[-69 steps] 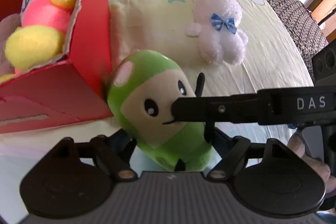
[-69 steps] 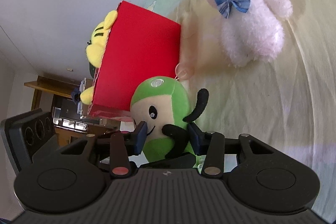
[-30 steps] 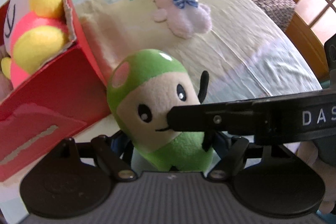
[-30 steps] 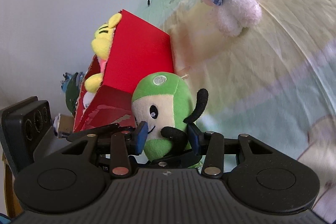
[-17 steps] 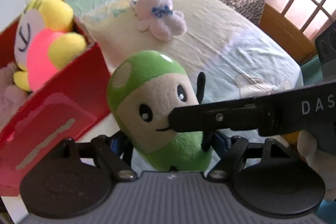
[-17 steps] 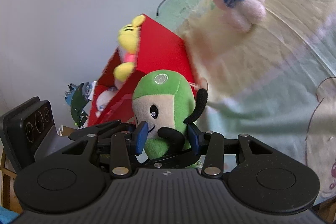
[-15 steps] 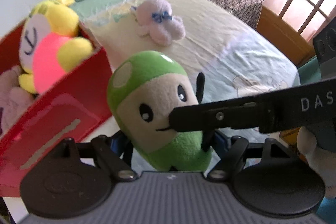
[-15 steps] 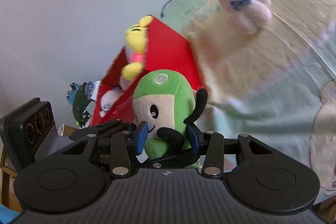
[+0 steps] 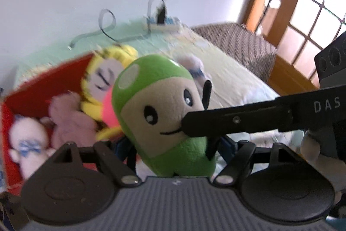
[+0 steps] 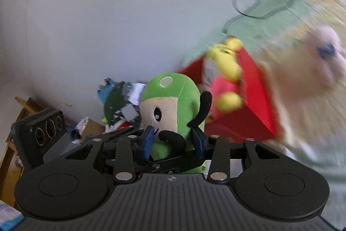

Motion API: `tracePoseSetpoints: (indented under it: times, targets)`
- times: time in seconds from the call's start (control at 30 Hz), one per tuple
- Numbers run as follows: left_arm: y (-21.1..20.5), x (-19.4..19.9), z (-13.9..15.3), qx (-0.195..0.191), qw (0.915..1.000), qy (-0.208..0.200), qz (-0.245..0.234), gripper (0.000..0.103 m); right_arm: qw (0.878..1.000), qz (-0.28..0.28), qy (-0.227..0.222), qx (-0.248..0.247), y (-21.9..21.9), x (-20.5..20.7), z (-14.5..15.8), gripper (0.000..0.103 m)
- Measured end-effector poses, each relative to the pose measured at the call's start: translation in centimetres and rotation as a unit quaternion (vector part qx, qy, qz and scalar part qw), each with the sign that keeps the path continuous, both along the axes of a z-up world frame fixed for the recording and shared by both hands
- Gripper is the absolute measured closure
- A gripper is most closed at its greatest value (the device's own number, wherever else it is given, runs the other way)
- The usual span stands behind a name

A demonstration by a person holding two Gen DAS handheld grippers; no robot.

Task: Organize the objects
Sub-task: 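Carry the green plush with both grippers toward the red box, then lower the green plush with both grippers into the box beside the tiger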

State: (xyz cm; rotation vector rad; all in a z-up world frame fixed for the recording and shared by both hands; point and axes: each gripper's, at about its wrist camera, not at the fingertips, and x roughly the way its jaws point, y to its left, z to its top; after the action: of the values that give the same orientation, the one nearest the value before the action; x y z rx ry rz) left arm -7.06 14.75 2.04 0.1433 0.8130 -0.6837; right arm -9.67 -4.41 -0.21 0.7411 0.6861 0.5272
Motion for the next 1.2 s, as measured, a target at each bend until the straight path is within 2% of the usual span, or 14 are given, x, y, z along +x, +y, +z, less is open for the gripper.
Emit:
tracePoseSetpoints:
  times: [0.17, 0.4, 0.57, 0.8, 1.2]
  targets:
    - [3.0, 1.8, 2.0, -0.012, 0.9985, -0.029, 0.046, 0.025, 0.999, 0.030, -0.033, 0.000, 2.3, 3.4, 1.2, 0.061]
    - [5.6, 5.3, 1.2, 0.014, 0.9932, -0.033, 0.111, 0.025, 0.996, 0.079, -0.037, -0.024, 6.2, 8.7, 0.4, 0.062]
    - [7.4, 8.4, -1.2, 0.023, 0.9879, 0.005, 0.153, 0.025, 0.994, 0.100, -0.020, -0.045, 8.5, 10.9, -1.2, 0.063]
    - [8.4, 11.1, -5.2, 0.046, 0.9808, 0.060, 0.180, 0.025, 0.992, 0.108, 0.026, -0.055, 9.7, 12.8, -4.5, 0.065]
    - [8.4, 12.4, -7.9, 0.077, 0.9768, 0.077, 0.184, 0.023, 0.989, 0.117, 0.055, -0.073, 10.9, 14.5, -6.2, 0.064]
